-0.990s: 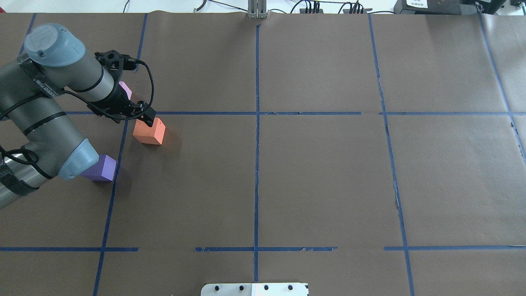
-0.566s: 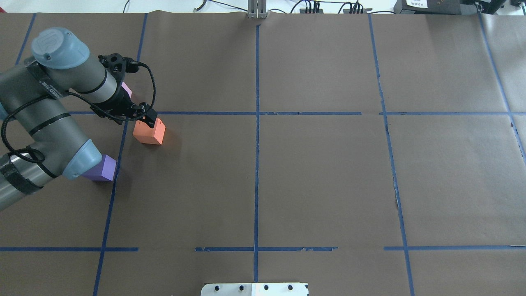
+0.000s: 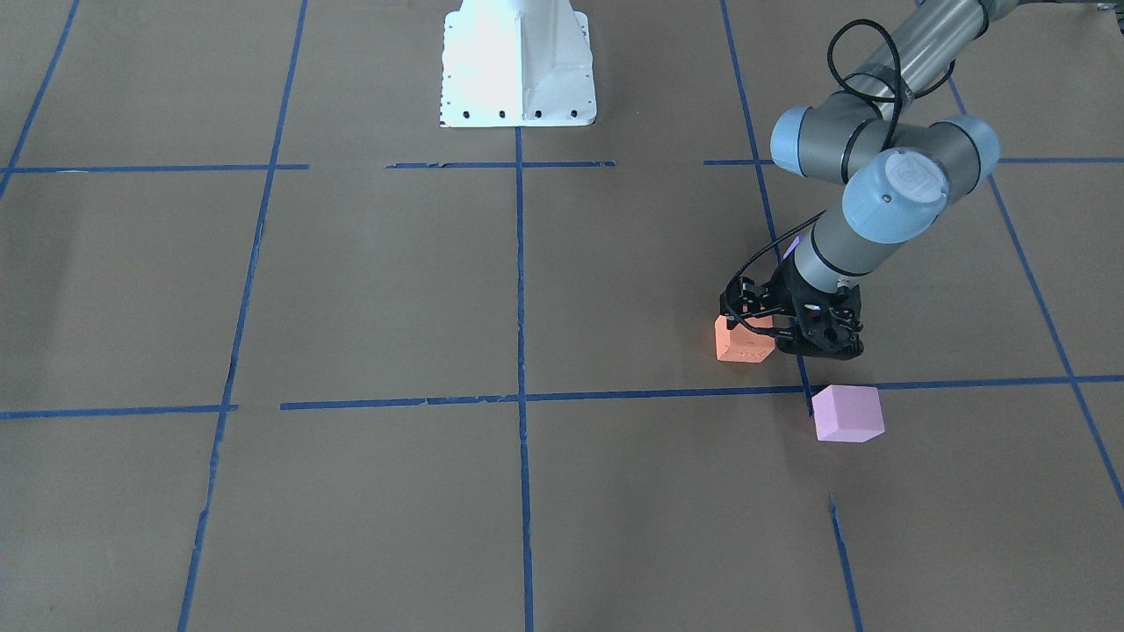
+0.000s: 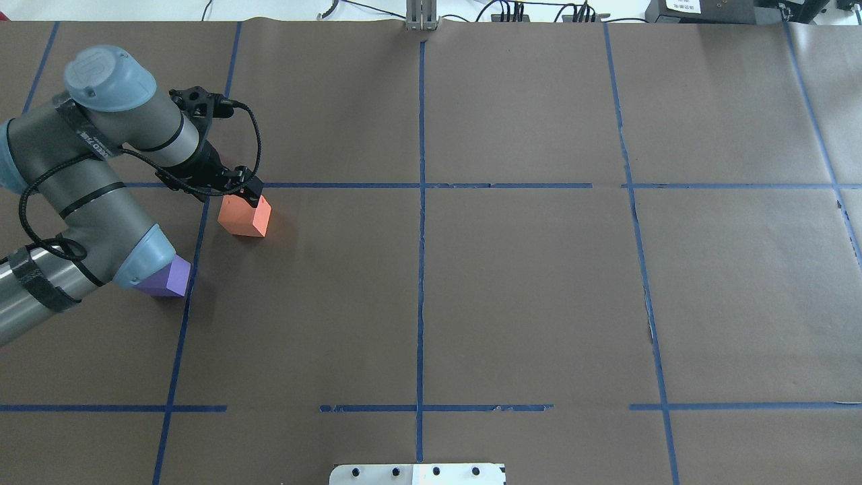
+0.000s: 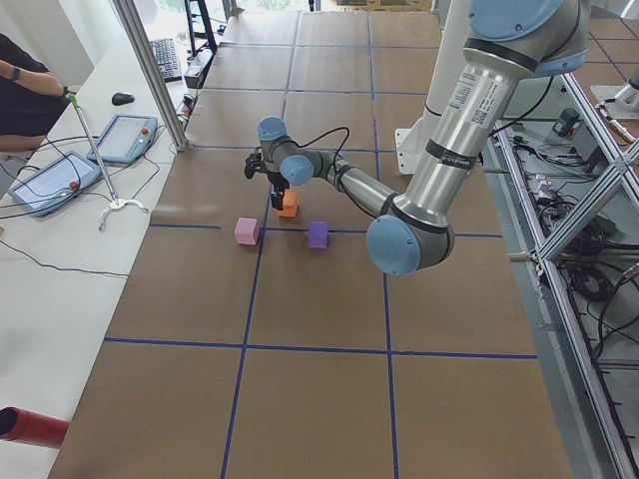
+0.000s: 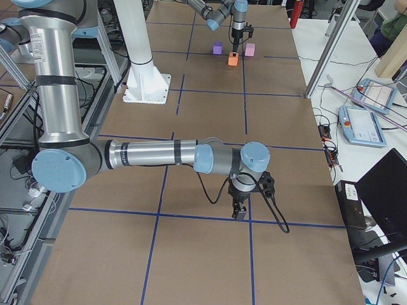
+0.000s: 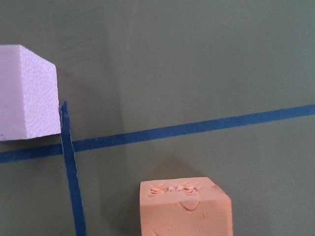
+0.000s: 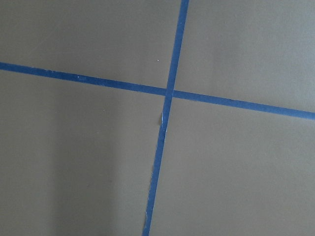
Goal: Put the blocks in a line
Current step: 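Close the left gripper on the orange cube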
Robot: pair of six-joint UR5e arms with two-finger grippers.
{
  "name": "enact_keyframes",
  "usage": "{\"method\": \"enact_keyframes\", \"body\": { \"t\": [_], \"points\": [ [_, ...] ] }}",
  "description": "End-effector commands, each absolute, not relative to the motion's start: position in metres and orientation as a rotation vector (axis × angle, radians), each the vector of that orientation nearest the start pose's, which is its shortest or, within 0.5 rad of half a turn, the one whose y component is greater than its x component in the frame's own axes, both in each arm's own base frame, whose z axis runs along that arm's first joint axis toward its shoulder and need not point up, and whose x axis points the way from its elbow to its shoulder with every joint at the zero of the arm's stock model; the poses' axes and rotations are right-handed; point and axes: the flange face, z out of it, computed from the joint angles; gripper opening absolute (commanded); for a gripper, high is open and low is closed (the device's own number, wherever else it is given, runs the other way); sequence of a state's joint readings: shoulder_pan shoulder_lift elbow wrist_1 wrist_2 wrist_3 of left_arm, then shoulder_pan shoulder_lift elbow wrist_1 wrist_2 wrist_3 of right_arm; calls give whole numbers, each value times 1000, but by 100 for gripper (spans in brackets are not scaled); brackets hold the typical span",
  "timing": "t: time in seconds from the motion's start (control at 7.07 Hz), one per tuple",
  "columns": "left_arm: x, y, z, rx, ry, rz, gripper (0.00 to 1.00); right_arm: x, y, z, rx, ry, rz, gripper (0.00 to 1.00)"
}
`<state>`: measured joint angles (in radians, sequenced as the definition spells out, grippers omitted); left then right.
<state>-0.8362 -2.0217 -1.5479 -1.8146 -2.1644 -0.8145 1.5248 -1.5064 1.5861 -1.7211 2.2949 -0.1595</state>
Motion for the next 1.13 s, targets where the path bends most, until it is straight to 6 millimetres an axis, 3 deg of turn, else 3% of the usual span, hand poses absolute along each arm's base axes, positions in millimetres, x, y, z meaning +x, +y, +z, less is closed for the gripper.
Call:
{"method": "enact_keyframes", "body": {
  "t": [0.0,0.42,0.99],
  "points": [
    [400,-552,387,35,859,82,100,44,-515,637,-26,-727,-171,100],
    [410,-547,384,17,874,104,100,44,-515,637,-26,-727,-171,100],
    [424,-545,399,-6,856,111,99,44,-515,637,-26,-727,-171,100]
  ]
}}
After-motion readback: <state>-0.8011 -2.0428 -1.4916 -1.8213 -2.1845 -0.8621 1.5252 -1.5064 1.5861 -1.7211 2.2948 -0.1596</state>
